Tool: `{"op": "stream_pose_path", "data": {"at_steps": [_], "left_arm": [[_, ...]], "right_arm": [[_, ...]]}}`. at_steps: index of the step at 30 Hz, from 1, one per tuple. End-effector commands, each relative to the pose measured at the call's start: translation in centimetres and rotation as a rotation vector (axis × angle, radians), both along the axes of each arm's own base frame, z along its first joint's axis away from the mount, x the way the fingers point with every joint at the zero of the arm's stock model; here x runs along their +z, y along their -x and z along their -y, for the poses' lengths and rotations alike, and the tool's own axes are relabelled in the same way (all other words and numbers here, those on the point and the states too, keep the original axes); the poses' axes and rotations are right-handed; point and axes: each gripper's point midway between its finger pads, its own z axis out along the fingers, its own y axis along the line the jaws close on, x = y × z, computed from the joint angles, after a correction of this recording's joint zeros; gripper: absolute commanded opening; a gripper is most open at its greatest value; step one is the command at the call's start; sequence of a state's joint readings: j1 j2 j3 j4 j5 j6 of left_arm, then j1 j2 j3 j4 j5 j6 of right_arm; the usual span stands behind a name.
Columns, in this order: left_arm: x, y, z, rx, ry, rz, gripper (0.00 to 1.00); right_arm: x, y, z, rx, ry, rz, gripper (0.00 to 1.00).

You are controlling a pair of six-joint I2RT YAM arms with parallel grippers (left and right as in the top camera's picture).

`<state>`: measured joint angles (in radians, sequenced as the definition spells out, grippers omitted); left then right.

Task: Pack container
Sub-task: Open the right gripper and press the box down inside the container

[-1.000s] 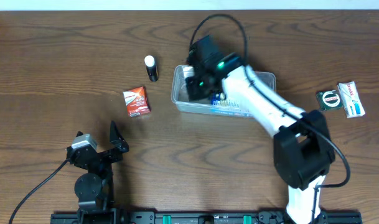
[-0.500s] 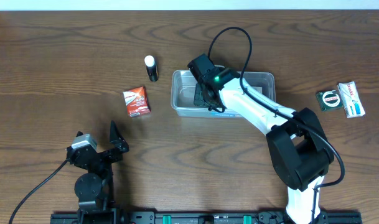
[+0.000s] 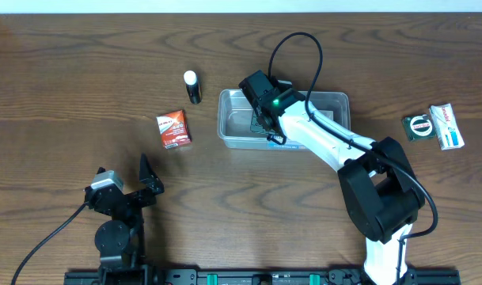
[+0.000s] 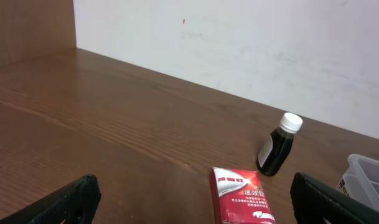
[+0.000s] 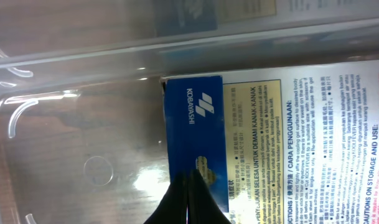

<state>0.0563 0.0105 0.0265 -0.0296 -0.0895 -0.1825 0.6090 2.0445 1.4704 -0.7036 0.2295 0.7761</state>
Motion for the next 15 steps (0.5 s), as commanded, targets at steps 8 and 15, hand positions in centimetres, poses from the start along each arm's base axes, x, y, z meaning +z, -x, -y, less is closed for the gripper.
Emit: {"op": "stream_pose_path", "data": {"at_steps": [8,15], "left_arm": [[-1.8,0.2,-0.5,0.028,-0.006,-0.051,0.98],[-1.8,0.2,-0.5,0.028,-0.006,-0.051,0.98]], "right_arm": [[1.1,-0.1,-1.8,0.105,-0.087,0.000,0.01],[1.2,-1.1,-0.9,0.153,-0.070,0.019,0.01]]}}
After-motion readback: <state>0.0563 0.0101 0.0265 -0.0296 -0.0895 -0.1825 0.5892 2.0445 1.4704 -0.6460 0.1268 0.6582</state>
